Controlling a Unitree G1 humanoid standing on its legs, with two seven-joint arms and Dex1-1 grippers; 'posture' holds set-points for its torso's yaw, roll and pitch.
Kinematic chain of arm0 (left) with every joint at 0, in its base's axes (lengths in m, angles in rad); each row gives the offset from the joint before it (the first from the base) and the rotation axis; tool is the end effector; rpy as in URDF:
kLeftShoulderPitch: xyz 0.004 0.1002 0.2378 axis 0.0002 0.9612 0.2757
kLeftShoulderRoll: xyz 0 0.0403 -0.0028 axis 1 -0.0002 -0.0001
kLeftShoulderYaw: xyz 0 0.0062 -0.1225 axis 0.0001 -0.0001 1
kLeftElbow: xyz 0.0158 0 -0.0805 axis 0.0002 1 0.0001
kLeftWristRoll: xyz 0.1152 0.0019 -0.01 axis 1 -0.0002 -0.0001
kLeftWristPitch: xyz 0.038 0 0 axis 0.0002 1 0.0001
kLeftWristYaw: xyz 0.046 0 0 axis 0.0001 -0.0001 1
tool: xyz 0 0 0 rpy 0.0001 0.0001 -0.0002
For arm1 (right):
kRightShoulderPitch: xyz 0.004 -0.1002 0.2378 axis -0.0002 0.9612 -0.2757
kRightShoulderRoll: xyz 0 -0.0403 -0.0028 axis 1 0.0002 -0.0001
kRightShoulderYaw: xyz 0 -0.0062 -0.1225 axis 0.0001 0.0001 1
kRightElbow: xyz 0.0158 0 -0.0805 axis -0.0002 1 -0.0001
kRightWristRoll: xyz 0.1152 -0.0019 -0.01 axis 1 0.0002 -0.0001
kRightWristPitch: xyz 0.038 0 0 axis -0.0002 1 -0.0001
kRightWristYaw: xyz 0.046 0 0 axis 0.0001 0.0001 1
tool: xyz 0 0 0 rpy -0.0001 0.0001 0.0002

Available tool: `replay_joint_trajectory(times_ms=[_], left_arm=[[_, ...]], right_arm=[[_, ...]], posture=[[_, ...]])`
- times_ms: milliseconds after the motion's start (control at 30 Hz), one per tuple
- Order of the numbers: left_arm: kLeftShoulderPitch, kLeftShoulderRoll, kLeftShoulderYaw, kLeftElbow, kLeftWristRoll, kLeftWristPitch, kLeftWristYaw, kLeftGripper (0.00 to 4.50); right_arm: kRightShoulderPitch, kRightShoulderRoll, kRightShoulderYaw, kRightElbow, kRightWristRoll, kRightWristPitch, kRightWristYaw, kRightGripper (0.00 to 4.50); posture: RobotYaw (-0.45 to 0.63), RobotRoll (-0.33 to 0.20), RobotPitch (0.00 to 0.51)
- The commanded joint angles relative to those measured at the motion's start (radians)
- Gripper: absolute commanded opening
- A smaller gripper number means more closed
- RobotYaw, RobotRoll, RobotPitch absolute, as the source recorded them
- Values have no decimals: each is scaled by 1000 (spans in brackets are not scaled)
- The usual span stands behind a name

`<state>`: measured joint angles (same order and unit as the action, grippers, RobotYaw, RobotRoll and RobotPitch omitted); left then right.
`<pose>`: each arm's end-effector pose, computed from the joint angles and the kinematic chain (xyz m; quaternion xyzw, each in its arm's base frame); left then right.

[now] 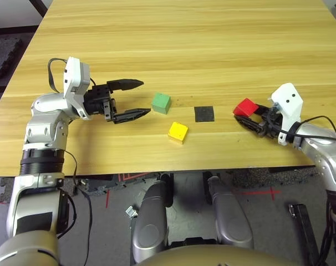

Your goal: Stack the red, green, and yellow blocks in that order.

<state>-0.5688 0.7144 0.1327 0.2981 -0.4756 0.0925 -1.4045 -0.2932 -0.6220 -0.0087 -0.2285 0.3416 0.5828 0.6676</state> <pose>0.3068 0.3047 0.1904 0.1464 -0.0661 -0.5676 0.8074 0.2615 -0.2348 0.1457 -0.1329 0.0880 0.3473 0.9241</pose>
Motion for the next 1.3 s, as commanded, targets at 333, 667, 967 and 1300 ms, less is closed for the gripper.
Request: replay_joint_trajectory(times_ms=[333,667,967,1300], left_arm=[[8,-27,-22,-6,10,-13,3,4500],[47,-42,-26,-70,-4,9,23,4500],[65,-40,-16,-91,-6,15,52,4500],[83,-44,-17,-127,-14,25,77,4500]], right_arm=[[-245,-68,80,146,13,-128,348,2063],[-452,-36,213,471,-71,-355,653,2063],[-530,36,257,623,-132,-489,753,2063],[-546,84,269,693,-189,-561,769,2063]], posture=[[217,4,298],[248,9,299],[278,19,299],[295,18,297]])
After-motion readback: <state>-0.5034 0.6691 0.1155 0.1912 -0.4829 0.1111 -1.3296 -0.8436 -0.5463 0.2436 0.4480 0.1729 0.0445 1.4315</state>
